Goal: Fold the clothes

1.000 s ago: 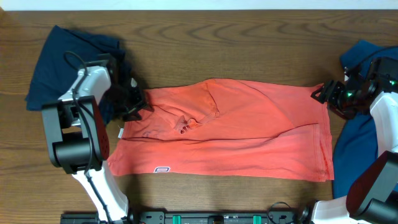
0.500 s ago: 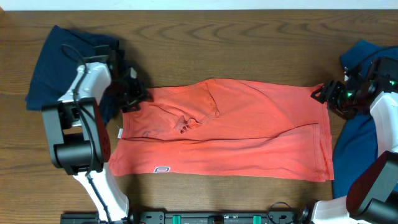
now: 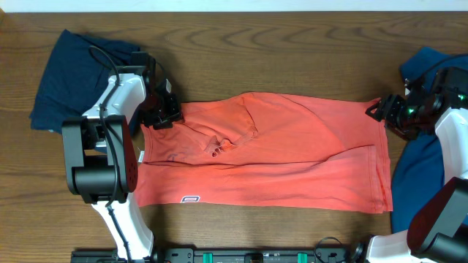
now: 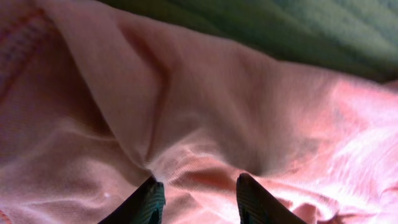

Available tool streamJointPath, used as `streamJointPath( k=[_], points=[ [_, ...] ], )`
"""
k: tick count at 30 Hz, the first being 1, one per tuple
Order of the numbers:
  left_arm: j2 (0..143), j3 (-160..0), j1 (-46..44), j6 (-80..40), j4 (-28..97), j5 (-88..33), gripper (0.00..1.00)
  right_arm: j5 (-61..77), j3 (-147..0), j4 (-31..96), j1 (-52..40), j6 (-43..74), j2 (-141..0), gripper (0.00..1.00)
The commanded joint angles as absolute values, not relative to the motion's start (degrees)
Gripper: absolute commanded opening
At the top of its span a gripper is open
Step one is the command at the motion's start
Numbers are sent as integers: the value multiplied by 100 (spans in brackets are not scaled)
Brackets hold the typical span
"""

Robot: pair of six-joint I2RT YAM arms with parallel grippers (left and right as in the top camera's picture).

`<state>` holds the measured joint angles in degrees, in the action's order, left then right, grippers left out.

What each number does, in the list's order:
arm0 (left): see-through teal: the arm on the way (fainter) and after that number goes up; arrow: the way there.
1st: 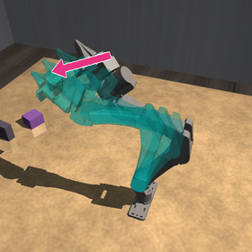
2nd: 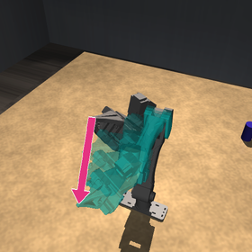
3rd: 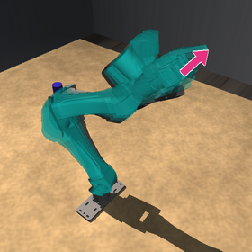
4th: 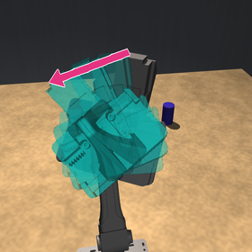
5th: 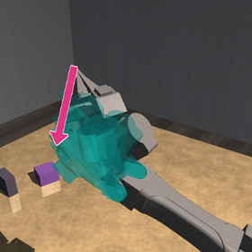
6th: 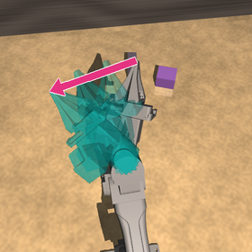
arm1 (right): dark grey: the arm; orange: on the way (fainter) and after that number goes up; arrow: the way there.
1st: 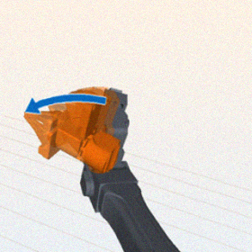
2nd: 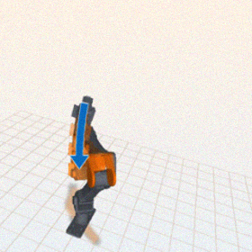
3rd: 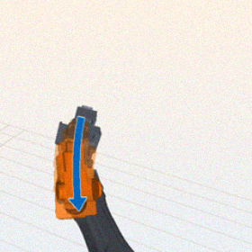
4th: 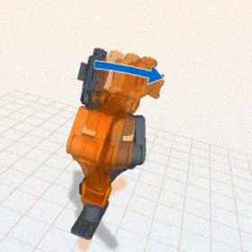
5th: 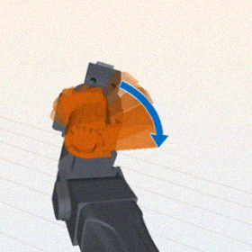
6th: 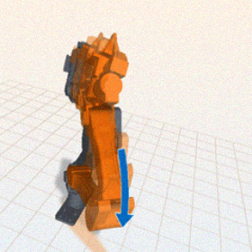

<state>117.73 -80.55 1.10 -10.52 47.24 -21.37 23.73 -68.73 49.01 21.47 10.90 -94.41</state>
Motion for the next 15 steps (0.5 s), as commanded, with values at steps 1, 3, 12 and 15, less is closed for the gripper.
streamJointPath(
  k=[1,3,12,15],
  points=[
    [11692,-7992,115,-1131,4674,-2029,39,2377,-6899,4908,2108,1061,-9452,66],
    [11692,-7992,115,-1131,4659,-2029,39,2377,-6899,4910,2108,1061,-9452,66],
    [11695,-7972,117,-1177,4512,-2086,6,2379,-6899,4910,2108,1061,-9452,66],
    [11690,-7996,200,-1201,4528,-2357,6,2379,-6899,4910,2108,1061,-9452,66]
  ],
)
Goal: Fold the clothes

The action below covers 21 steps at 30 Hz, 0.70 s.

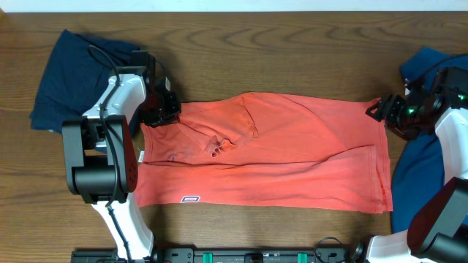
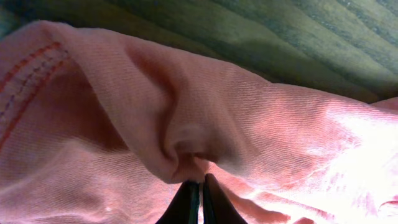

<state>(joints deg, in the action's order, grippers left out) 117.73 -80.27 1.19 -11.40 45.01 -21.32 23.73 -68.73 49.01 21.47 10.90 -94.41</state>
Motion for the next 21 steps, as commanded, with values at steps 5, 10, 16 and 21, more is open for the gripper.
streamJointPath(
  k=[5,10,16,21],
  points=[
    [11666,-8193,486,-1323,4556,-2661,6,2379,-6899,4882,2108,1063,-9452,66],
    [11616,-8320,799,-1391,4545,-2659,6,2377,-6899,4762,2108,1061,-9452,66],
    [11616,-8318,910,-1428,4174,-2882,6,2379,-6899,4425,2108,1063,-9452,67],
    [11616,-8318,893,-1463,3688,-3131,6,2373,-6888,4274,2108,1063,-9452,68]
  ],
)
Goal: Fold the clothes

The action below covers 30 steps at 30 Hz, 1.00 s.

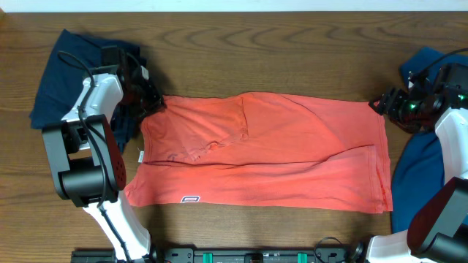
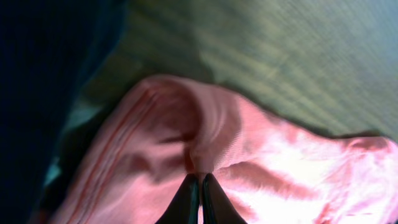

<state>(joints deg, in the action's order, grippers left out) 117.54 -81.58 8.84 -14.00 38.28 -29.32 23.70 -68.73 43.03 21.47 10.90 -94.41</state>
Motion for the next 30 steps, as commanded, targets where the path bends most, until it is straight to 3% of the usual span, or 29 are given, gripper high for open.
streamJointPath(
  k=[1,8,18,30],
  points=[
    [11616,-8318,893,-1496,3638,-3127,6,2351,-6886,4268,2108,1063,-9454,68],
    [11616,-8318,899,-1516,3454,-2615,6,1625,-6855,4152,2108,1061,-9529,70],
    [11616,-8318,899,-1535,3444,-2370,6,1627,-6855,3430,2104,928,-10208,70],
    [11616,-8318,899,-1535,3463,-2373,6,1564,-6855,1798,2104,760,-11301,62]
  ],
)
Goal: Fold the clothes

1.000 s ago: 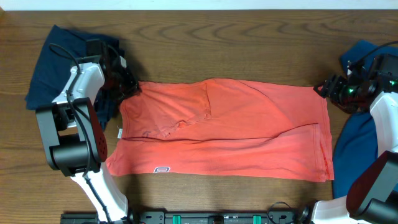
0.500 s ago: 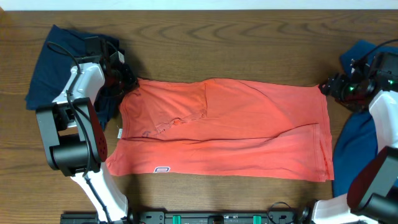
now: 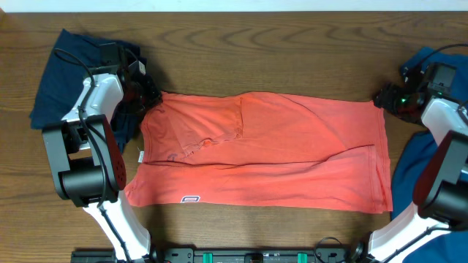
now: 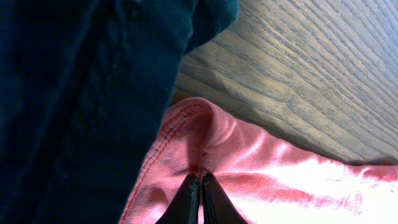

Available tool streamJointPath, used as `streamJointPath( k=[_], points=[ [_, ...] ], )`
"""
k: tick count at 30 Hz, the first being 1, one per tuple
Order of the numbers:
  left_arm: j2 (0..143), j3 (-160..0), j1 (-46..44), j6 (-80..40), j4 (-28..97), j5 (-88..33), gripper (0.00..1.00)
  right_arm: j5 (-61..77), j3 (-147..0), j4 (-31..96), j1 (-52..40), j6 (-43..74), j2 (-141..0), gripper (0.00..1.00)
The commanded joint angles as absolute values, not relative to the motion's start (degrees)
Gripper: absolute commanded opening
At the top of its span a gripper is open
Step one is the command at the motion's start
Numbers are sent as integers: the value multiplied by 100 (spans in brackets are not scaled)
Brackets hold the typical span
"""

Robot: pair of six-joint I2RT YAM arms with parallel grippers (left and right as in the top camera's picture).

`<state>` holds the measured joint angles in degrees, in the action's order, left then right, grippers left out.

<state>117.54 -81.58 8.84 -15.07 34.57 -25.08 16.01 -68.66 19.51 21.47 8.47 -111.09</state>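
Observation:
An orange-red shirt [image 3: 263,150] lies spread across the wooden table, folded lengthwise. My left gripper [image 3: 148,98] is shut on the shirt's far left corner, its black fingertips [image 4: 200,186] pinching a ridge of the pink cloth [image 4: 261,180] by the stitched hem. My right gripper [image 3: 384,98] sits at the shirt's far right corner; its jaws are too small in the overhead view to tell how they stand.
A dark blue garment [image 3: 69,77] lies at the far left, right beside the held corner and filling the left of the wrist view [image 4: 74,106]. Another blue garment [image 3: 424,168] lies at the right edge. Bare wood [image 3: 256,51] runs behind the shirt.
The far edge of the shirt lies straighter and flatter. My left gripper still pinches the far left corner, now close against the blue garment. The right gripper has shifted slightly further back at its corner.
First my left gripper stood open over a rumpled patch inside the shirt's left end. Then it was shut on a fold of cloth there. Later it held that cloth further left by the blue garment, with the shirt's wrinkles smoothed, as now.

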Motion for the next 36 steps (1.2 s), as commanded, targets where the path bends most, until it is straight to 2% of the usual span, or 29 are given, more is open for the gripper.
streamJointPath(
  k=[1,6,10,15,19,21,23,25,28,31,36],
  points=[
    [11616,-8318,899,-1535,3463,-2373,6,1564,-6855,1739,2104,760,-11356,61],
    [11616,-8318,899,-1535,3479,-2373,7,1643,-6855,1535,2102,762,-11625,52],
    [11616,-8318,897,-1535,3524,-2373,7,1785,-6855,1472,2102,760,-11701,31],
    [11616,-8318,899,-1533,3590,-2373,7,2027,-6855,1481,2102,762,-11725,24],
    [11616,-8318,897,-1533,3597,-2375,9,1994,-6858,1492,2123,762,-11723,2],
    [11616,-8318,897,-1531,3618,-2375,15,1997,-6858,1500,2156,766,-11695,1],
    [11616,-8318,897,-1529,3638,-2375,27,2053,-6858,1520,2185,766,-11616,1],
    [11616,-8315,893,-1507,3653,-2370,43,2233,-6858,1520,2211,764,-11500,1],
    [11616,-8272,880,-1514,3557,-2370,60,2493,-6858,1529,2246,770,-11257,1],
    [11618,-8187,838,-1511,3378,-2355,64,2512,-6858,1594,2248,792,-10973,1],
    [11653,-8158,788,-1516,3035,-2137,67,2510,-6858,1706,2248,788,-10665,1]
  ],
)
